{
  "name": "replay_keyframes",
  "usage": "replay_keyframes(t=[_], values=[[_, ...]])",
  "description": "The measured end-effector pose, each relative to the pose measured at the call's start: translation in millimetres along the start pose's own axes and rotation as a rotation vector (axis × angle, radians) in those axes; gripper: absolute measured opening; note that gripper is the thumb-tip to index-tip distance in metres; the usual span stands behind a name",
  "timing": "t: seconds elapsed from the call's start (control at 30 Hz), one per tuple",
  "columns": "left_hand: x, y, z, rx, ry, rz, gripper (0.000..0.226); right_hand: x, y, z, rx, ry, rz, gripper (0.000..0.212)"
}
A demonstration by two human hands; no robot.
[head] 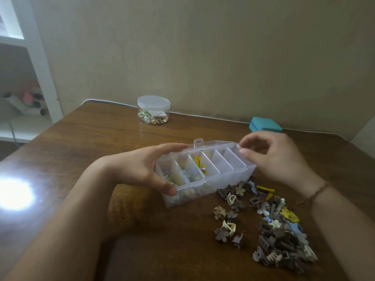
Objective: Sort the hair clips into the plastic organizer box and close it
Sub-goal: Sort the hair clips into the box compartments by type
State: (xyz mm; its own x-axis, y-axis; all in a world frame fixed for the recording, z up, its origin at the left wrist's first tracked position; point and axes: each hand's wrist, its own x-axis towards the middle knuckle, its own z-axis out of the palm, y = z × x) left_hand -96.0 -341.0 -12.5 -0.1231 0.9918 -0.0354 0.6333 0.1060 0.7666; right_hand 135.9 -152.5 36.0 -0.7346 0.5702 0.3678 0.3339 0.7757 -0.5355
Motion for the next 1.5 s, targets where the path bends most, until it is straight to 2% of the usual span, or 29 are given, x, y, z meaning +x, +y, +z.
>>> replay_keyframes(t=[0.07, 0.2, 0.33, 0.43, 0.63, 0.77, 0.83, 0.93, 1.0, 1.2, 1.3, 1.4, 1.5], values=[[0.1, 0.4, 0.2, -0.004, -0.001, 0.005, 0.109, 1.2, 22.4, -13.7, -0.057, -0.005, 0.07, 0.018], [0.0, 0.2, 0.4, -0.008, -0.01, 0.007, 0.108, -8.2, 54.4, -22.2, -0.255, -0.274, 0.248, 0.029], [0.6, 0.3, 0.1, -0.008, -0.016, 0.002, 0.107, -17.9, 68.7, -17.7, -0.372, -0.265, 0.329, 0.027], [0.6, -0.6, 0.3, 0.002, -0.012, 0.011, 0.106, -19.7, 72.1, -11.9, -0.385, -0.359, 0.379, 0.03], [0.2, -0.5, -0.4, -0.002, -0.02, 0.015, 0.106, -20.7, 74.4, -7.7, -0.338, -0.298, 0.439, 0.024], [0.5, -0.5, -0.6, 0.006, -0.015, 0.005, 0.106, -21.5, 48.0, -26.7, -0.266, -0.086, 0.395, 0.021], [0.9, -0.5, -0.7, 0.014, -0.014, 0.005, 0.106, -21.1, 22.5, -28.3, -0.09, -0.016, 0.307, 0.019], [0.7, -0.5, -0.2, 0.006, -0.024, 0.005, 0.105, -19.7, -19.3, -10.7, 0.191, -0.077, 0.19, 0.019], [0.1, -0.7, -0.1, 0.008, -0.018, 0.004, 0.105, -16.9, -36.5, 10.5, 0.273, -0.133, 0.16, 0.019], [0.3, -0.8, 0.2, -0.006, -0.001, 0.015, 0.105, -8.8, -44.2, 51.9, 0.141, -0.148, 0.044, 0.009], [-0.2, -1.5, 0.2, 0.004, 0.003, 0.008, 0.107, -5.8, -30.8, 35.7, 0.131, -0.031, 0.019, 0.003], [0.4, -0.6, 0.4, 0.0, 0.002, 0.014, 0.107, -3.9, -5.1, 9.4, 0.069, 0.029, 0.058, 0.007], [0.0, 0.3, 0.3, 0.001, -0.008, 0.008, 0.108, -7.7, 23.6, -3.4, -0.113, -0.077, 0.165, 0.012]])
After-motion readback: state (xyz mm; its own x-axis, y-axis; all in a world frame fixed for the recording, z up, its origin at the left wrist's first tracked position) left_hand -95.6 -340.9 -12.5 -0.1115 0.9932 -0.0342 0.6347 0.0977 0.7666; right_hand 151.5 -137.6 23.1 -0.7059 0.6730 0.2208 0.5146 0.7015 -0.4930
